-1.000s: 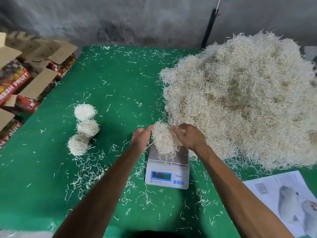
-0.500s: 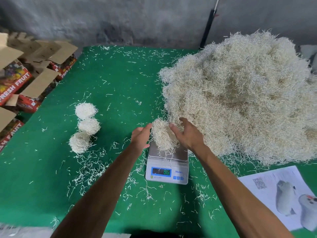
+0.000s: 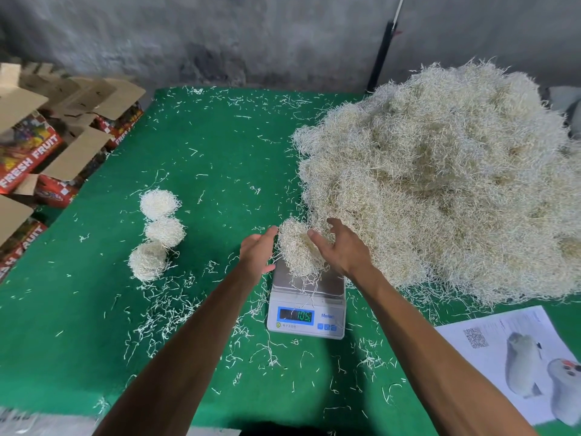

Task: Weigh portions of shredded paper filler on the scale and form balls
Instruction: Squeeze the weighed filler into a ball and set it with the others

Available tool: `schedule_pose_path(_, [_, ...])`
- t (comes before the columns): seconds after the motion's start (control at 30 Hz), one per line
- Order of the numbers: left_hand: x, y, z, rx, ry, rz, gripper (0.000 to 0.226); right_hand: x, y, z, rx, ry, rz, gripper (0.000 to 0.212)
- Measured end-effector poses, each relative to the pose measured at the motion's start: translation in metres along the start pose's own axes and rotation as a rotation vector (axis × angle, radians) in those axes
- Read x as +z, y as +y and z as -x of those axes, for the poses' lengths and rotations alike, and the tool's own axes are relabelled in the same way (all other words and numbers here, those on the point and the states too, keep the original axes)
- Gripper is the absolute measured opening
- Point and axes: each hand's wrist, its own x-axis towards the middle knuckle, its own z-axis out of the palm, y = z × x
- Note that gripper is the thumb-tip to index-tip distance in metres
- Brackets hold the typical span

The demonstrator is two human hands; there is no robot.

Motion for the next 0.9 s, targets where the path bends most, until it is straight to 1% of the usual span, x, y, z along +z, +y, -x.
schedule_pose_path(0.13, [0.001,0.003,-0.002,-0.002,0.027,0.028,0.053,0.002,0.002,-0.002,0.026,0.019,0.025,0.094])
schedule_pose_path(0.23, [0.006,0.005,-0.006,0.099,0.092,0.002,0.076,0.011,0.004,-0.003,0.145,0.108,0.042,0.096])
schedule_pose_path(0.3, [0.014,0.008,-0.01,0.161,0.08,-0.046,0.082,0.023,0.003,-0.005,0.221,0.1,-0.056,0.097])
schedule_pose_path(0.4, [0.038,0.013,-0.017,0.155,-0.049,-0.161,0.074,0.047,-0.003,-0.008,0.259,0.027,-0.338,0.087])
schedule_pose_path(0.47, [0.054,0.013,-0.021,0.111,-0.166,-0.26,0.069,0.062,-0.007,-0.012,0.276,0.07,-0.499,0.079])
schedule_pose_path(0.5, [0.059,0.011,-0.022,0.053,-0.214,-0.263,0.068,0.066,-0.009,-0.012,0.298,0.102,-0.569,0.079])
schedule_pose_path(0.57, [0.062,0.009,-0.024,-0.117,-0.261,-0.119,0.063,0.066,-0.014,-0.011,0.33,0.145,-0.662,0.089])
schedule_pose_path(0.6, [0.061,0.008,-0.025,-0.164,-0.288,-0.022,0.057,0.062,-0.017,-0.011,0.351,0.149,-0.68,0.098])
schedule_pose_path(0.67, [0.059,0.007,-0.025,-0.164,-0.301,0.051,0.047,0.05,-0.025,-0.011,0.339,0.112,-0.71,0.109])
schedule_pose_path(0.73, [0.059,0.011,-0.024,-0.2,-0.302,0.112,0.049,0.04,-0.034,-0.01,0.256,0.085,-0.689,0.11])
schedule_pose_path(0.77, [0.059,0.015,-0.019,-0.225,-0.288,0.122,0.053,0.035,-0.039,-0.009,0.198,0.103,-0.646,0.102])
schedule_pose_path(0.83, [0.055,0.024,-0.009,-0.255,-0.22,0.071,0.055,0.027,-0.049,-0.01,0.075,0.196,-0.524,0.065])
schedule_pose_path(0.87, [0.052,0.027,-0.004,-0.234,-0.235,0.077,0.056,0.021,-0.054,-0.01,0.019,0.243,-0.479,0.049])
schedule_pose_path(0.9, [0.048,0.029,0.004,-0.23,-0.283,0.168,0.057,0.017,-0.06,-0.012,-0.026,0.267,-0.473,0.041])
